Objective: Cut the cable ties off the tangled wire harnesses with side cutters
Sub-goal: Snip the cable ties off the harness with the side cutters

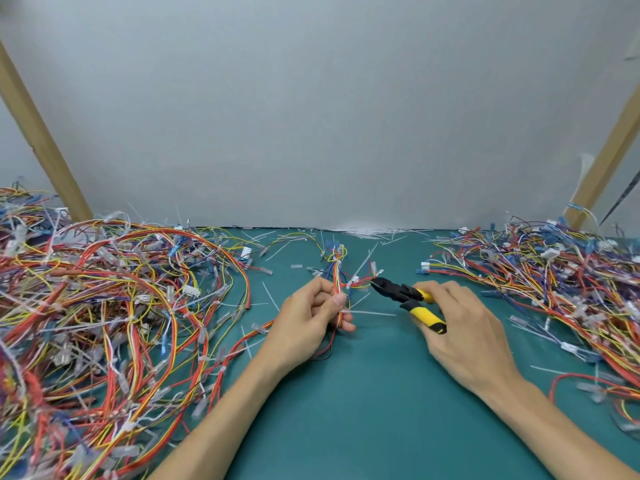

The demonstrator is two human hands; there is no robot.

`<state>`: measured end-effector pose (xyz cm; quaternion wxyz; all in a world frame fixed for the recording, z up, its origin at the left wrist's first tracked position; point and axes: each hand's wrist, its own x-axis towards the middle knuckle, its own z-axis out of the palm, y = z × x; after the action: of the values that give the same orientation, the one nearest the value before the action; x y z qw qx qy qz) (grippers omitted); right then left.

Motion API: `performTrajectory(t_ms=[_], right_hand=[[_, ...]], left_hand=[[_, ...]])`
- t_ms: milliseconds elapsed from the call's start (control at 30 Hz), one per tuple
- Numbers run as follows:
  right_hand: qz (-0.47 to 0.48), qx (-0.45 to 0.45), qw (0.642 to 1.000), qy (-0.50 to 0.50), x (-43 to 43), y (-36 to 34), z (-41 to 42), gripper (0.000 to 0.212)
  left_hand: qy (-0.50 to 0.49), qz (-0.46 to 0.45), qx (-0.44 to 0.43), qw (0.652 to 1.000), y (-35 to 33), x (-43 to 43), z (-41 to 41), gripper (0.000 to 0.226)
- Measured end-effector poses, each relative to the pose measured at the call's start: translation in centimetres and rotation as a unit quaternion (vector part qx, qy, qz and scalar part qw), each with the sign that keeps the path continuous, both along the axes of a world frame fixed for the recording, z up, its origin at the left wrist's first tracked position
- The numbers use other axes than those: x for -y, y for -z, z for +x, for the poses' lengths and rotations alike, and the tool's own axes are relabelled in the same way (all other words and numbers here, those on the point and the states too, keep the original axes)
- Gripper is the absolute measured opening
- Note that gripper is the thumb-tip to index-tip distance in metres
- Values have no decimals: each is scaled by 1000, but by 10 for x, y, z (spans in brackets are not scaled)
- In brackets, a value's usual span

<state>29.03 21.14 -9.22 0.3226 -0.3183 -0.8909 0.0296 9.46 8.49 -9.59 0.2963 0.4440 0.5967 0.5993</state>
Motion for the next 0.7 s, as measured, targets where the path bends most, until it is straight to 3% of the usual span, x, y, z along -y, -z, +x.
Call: performTrajectory(t_ms=[333,533,700], right_hand=[[34,38,999,10,-2,0,0,41],[-5,45,999,29,3,-5,2,19],[-39,47,998,29,6,-7,1,15]], left_hand=[[13,-3,-7,1000,0,1,1,10],[15,-9,-22,1000,-1,0,0,11],[15,-13,-21,1000,-2,2,1,11]])
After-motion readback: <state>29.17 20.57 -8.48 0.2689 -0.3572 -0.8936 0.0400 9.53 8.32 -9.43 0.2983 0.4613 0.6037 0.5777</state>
